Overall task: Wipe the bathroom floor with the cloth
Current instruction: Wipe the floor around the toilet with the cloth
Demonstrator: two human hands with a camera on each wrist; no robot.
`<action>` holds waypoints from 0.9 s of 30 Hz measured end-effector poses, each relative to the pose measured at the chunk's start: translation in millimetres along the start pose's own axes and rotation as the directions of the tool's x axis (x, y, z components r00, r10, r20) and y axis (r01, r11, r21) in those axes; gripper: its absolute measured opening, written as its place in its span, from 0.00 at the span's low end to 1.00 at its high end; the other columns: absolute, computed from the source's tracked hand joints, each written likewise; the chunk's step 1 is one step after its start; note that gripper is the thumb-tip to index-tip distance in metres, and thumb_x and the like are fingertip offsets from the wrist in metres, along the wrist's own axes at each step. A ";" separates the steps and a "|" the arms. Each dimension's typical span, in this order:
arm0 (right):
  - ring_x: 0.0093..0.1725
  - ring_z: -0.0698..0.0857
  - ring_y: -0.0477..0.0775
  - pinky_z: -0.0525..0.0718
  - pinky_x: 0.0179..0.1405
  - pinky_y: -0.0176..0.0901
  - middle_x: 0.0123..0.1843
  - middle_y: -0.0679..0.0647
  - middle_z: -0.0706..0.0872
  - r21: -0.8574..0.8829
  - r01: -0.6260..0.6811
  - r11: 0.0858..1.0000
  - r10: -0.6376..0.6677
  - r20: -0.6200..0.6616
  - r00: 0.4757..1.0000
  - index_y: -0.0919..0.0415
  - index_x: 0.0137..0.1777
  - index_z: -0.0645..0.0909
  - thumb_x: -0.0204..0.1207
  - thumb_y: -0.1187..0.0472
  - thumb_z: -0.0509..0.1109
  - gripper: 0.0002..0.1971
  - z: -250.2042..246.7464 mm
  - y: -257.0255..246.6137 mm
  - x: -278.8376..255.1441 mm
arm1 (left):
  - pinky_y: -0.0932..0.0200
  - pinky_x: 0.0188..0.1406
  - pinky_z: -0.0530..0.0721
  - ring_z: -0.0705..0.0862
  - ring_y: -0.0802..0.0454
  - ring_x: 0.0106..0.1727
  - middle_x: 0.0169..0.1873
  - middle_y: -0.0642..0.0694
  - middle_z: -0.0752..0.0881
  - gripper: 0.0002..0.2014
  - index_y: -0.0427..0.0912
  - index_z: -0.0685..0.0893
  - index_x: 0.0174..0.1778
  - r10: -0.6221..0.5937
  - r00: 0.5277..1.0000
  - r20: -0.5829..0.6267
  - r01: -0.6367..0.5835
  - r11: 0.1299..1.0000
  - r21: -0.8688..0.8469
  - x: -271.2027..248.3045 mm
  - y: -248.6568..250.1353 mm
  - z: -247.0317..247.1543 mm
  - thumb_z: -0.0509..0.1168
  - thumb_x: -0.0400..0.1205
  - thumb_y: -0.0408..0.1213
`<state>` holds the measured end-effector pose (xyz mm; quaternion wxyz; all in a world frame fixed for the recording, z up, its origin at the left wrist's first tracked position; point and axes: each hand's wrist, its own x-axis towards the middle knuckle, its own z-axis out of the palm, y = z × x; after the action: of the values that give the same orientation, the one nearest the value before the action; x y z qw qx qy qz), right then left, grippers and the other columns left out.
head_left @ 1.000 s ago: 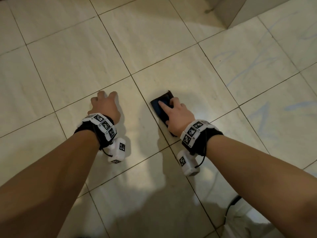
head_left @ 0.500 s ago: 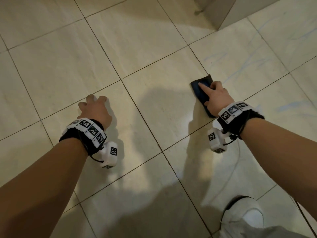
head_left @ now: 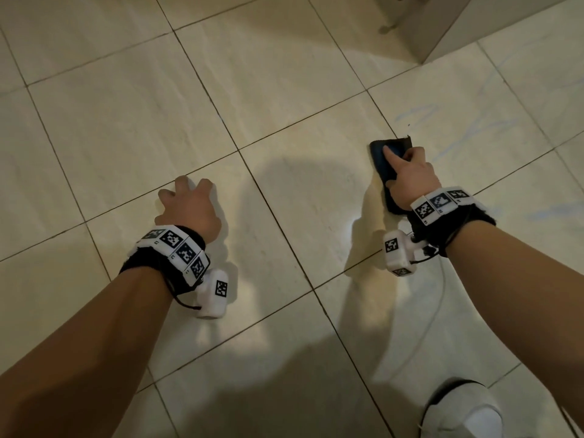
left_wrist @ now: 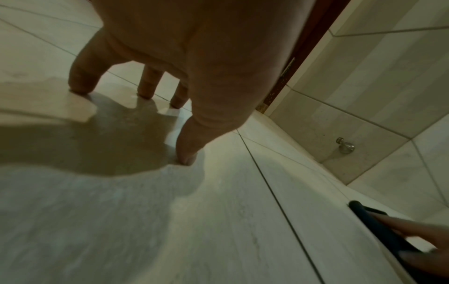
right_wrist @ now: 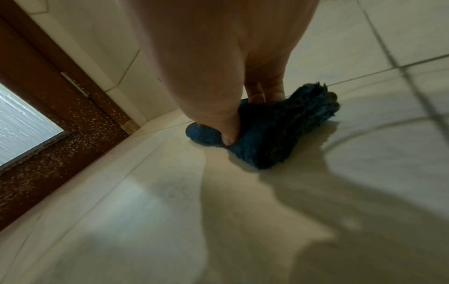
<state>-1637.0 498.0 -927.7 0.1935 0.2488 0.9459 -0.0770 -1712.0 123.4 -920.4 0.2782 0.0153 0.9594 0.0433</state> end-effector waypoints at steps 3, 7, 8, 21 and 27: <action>0.66 0.72 0.71 0.77 0.62 0.56 0.77 0.61 0.59 0.012 -0.019 1.000 0.019 0.003 1.000 0.43 0.86 0.56 0.85 0.60 0.62 0.32 -6.7 -19.6 19.2 | 0.37 0.53 0.77 0.62 0.35 0.71 0.76 0.43 0.60 0.27 0.54 0.70 0.73 -0.024 1.000 0.000 0.024 1.000 0.006 -1.6 2.4 -0.3 0.68 0.79 0.36; 0.67 0.72 0.72 0.77 0.63 0.56 0.79 0.62 0.57 0.017 -0.034 0.999 0.034 0.016 0.999 0.43 0.87 0.55 0.84 0.62 0.62 0.34 -15.4 -44.8 44.8 | 0.35 0.55 0.77 0.62 0.36 0.71 0.76 0.44 0.61 0.27 0.55 0.70 0.73 -0.018 1.000 -0.016 0.019 1.000 0.012 -2.0 0.2 1.2 0.69 0.78 0.37; 0.67 0.72 0.73 0.77 0.64 0.57 0.80 0.62 0.57 0.014 -0.034 0.999 0.033 0.010 0.999 0.43 0.87 0.55 0.84 0.62 0.62 0.34 -16.5 -50.1 49.9 | 0.35 0.56 0.76 0.62 0.36 0.72 0.76 0.44 0.61 0.27 0.55 0.70 0.72 -0.020 1.000 -0.013 0.020 1.000 0.008 -2.1 0.5 1.1 0.69 0.78 0.36; 0.68 0.71 0.74 0.79 0.63 0.59 0.82 0.65 0.55 -0.025 0.179 0.984 -0.178 0.041 0.983 0.41 0.85 0.55 0.83 0.61 0.62 0.33 -12.4 -127.0 52.1 | 0.34 0.56 0.77 0.62 0.36 0.72 0.79 0.44 0.58 0.29 0.54 0.69 0.73 -0.034 0.999 0.001 0.034 0.999 0.030 -2.0 8.1 2.3 0.69 0.77 0.33; 0.73 0.68 0.72 0.78 0.69 0.62 0.83 0.61 0.50 -0.027 0.322 0.946 -0.314 0.151 0.937 0.35 0.84 0.54 0.81 0.64 0.62 0.36 5.4 -193.1 23.6 | 0.35 0.55 0.79 0.62 0.35 0.72 0.78 0.44 0.59 0.26 0.54 0.70 0.71 -0.005 1.000 -0.006 0.006 0.999 0.033 -1.4 3.3 1.6 0.69 0.78 0.35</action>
<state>-1750.8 340.2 -932.6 0.2531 0.0813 0.9587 -0.1007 -1710.0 126.7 -920.7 0.2749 0.0171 0.9609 0.0267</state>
